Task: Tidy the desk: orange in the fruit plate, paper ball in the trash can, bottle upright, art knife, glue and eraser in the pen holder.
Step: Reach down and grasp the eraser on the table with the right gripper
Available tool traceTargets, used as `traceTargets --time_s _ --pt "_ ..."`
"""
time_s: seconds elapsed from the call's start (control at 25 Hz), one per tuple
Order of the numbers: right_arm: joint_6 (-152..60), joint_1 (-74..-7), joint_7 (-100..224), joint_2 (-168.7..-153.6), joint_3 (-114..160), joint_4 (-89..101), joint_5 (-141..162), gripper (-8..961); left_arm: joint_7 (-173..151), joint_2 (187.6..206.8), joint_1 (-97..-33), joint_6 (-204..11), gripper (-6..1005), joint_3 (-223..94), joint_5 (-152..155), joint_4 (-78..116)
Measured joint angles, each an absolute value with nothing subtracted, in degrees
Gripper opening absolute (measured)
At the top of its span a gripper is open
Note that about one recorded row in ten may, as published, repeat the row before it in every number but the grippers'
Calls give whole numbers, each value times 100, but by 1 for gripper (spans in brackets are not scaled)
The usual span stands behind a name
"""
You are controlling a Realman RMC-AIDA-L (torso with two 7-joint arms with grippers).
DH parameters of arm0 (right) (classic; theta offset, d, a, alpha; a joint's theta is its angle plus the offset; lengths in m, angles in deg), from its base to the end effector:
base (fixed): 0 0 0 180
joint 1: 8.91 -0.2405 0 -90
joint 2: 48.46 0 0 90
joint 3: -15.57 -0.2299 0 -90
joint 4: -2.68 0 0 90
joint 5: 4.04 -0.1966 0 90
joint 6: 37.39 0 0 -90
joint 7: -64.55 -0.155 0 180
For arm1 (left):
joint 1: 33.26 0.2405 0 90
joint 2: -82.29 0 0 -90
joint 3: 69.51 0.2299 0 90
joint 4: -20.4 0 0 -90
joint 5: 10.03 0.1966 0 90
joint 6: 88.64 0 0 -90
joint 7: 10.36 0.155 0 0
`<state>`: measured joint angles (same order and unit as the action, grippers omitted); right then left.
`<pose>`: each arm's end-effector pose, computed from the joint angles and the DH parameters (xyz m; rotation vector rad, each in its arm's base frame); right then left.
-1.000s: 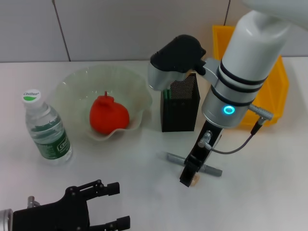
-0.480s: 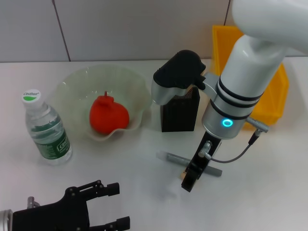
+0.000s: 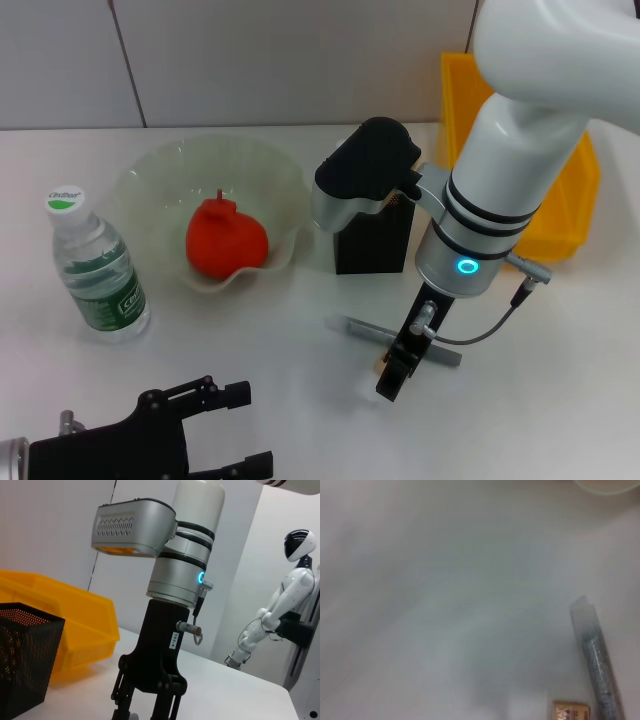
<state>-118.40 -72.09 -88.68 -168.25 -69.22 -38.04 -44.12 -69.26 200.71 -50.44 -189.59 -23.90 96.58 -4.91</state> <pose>0.1212 0.3419 -0.0844 -2.7327 0.8362 -0.8801 -0.2617 0.2117 -0.0216 -2.7699 -0.5701 -0.9887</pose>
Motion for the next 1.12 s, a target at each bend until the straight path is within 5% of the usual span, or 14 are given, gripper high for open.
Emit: traceTargets --time_s 1.12 --pt "-11506 -7210 -8811 -16824 -6513 -3743 -4570 483 -6915 20068 -5083 -18981 802 -2390 9656 -421"
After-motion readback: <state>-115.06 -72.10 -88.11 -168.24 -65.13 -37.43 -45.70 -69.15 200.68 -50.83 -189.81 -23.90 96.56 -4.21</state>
